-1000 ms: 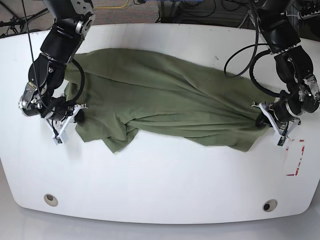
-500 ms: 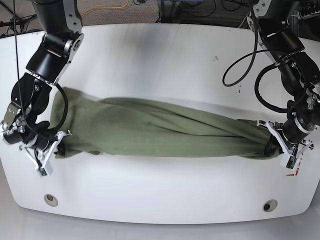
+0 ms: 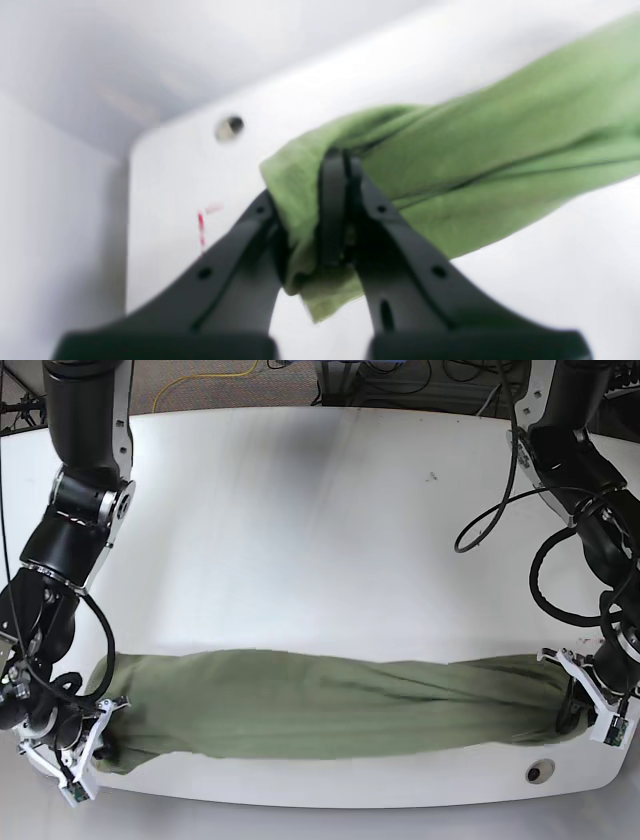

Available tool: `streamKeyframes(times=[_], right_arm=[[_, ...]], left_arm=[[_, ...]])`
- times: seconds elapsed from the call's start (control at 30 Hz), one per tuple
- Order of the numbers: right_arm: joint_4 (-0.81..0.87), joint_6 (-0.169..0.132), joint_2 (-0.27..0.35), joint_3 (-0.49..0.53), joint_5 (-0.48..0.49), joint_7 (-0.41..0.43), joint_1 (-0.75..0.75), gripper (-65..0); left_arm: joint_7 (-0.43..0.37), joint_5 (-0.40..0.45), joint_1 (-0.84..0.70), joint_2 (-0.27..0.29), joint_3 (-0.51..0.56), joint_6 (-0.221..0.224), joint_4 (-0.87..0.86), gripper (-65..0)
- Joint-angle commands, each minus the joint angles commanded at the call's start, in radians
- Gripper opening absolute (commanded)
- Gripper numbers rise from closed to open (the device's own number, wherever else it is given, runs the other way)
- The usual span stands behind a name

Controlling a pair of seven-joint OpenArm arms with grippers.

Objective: Fold the T-shirt properly
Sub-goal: 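Grasp the green shirt's side edge with the left gripper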

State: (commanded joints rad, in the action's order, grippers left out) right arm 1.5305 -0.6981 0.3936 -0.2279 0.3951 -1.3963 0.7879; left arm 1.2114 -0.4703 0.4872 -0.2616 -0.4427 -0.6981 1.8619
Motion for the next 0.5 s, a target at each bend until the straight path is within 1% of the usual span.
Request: streamKeyframes(times=[0.1, 0.5], right_arm=[[-0.002, 0.0, -0.003, -0.002, -0.003, 0.0, -0.011, -65.0], [0.011, 0.0, -0.006, -0.005, 0.002, 0.0, -0.153, -65.0]], left_arm=[[0.0, 0.0, -0.021, 0.0, 0.015, 0.0, -0.002, -65.0], [-0.003, 0.003, -0.144, 0.006, 0.021, 0.0, -0.028, -64.9]])
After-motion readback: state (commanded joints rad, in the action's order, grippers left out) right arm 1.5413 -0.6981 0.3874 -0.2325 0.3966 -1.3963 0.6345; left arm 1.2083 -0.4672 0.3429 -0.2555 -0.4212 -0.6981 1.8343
